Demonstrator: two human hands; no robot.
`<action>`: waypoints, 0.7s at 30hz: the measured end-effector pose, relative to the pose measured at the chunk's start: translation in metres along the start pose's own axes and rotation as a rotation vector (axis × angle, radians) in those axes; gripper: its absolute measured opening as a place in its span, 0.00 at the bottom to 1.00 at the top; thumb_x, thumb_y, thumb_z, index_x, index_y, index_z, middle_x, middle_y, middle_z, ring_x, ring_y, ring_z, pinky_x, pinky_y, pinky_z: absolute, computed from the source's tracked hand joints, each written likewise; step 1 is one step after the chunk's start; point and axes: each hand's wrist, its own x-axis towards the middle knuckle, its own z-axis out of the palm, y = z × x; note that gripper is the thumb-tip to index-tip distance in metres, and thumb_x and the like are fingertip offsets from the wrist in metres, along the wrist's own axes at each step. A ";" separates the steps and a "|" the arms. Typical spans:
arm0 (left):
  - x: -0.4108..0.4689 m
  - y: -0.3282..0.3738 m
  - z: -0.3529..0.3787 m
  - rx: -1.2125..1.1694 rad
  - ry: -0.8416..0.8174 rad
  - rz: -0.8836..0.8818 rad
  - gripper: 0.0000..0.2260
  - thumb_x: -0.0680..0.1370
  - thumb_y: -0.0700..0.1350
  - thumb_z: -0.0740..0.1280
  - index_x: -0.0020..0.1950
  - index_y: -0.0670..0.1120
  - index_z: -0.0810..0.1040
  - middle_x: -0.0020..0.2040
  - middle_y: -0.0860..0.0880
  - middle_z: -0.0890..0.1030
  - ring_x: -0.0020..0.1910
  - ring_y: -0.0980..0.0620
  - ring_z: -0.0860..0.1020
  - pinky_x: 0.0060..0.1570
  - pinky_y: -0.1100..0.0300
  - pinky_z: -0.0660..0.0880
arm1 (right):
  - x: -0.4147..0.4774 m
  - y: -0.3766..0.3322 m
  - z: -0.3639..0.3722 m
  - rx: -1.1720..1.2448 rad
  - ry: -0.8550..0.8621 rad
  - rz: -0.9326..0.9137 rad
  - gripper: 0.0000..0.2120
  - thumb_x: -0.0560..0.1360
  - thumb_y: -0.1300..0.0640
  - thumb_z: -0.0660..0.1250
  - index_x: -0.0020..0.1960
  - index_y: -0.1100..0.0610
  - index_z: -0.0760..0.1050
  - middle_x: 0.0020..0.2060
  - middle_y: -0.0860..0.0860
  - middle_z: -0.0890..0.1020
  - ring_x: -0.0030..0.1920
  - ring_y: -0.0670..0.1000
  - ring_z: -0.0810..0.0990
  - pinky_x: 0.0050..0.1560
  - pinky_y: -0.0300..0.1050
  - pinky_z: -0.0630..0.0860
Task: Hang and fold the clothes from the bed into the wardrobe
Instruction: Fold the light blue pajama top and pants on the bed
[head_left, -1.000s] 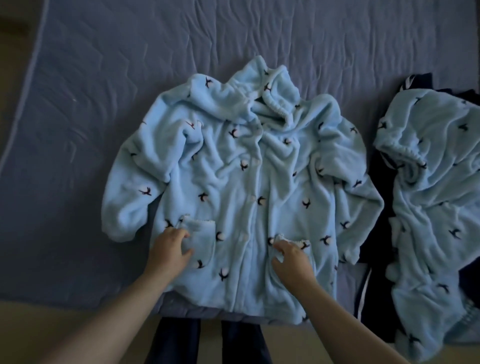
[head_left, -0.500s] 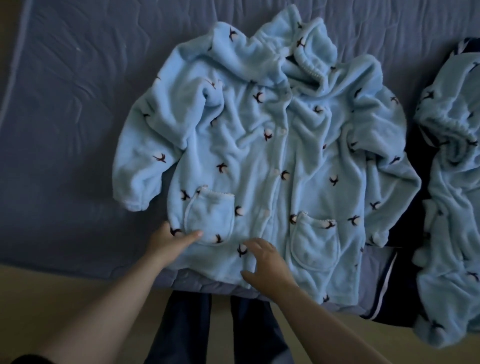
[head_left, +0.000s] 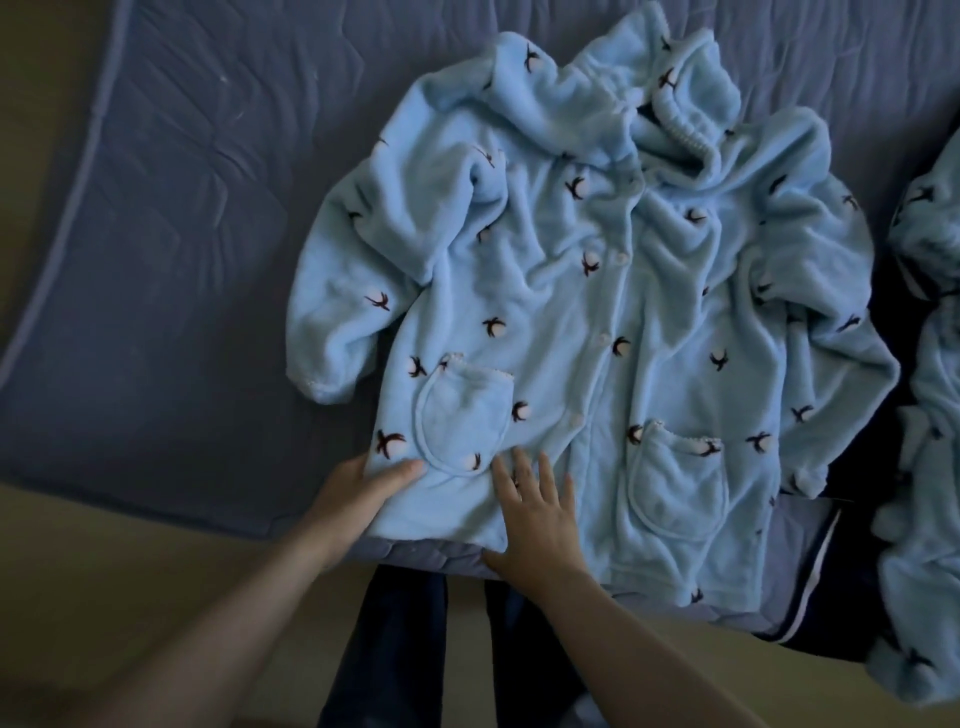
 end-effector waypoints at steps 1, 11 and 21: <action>-0.002 0.000 -0.002 -0.015 0.000 -0.004 0.11 0.72 0.50 0.73 0.50 0.44 0.82 0.38 0.51 0.85 0.37 0.54 0.83 0.39 0.60 0.77 | 0.001 -0.002 -0.005 0.024 0.077 -0.016 0.41 0.73 0.48 0.69 0.78 0.54 0.52 0.77 0.54 0.56 0.77 0.60 0.52 0.75 0.62 0.50; -0.005 0.024 -0.012 -0.350 -0.165 -0.003 0.15 0.76 0.29 0.63 0.60 0.40 0.77 0.55 0.41 0.83 0.53 0.45 0.82 0.51 0.57 0.80 | -0.005 -0.006 -0.007 0.559 0.176 0.350 0.31 0.73 0.55 0.68 0.73 0.55 0.61 0.69 0.54 0.63 0.65 0.55 0.69 0.60 0.46 0.72; 0.020 0.015 -0.013 0.580 0.190 0.355 0.07 0.71 0.43 0.73 0.38 0.43 0.77 0.38 0.48 0.79 0.37 0.52 0.76 0.33 0.65 0.66 | 0.015 -0.004 -0.016 1.024 0.277 0.564 0.07 0.77 0.59 0.61 0.40 0.54 0.67 0.34 0.49 0.73 0.33 0.47 0.71 0.26 0.32 0.65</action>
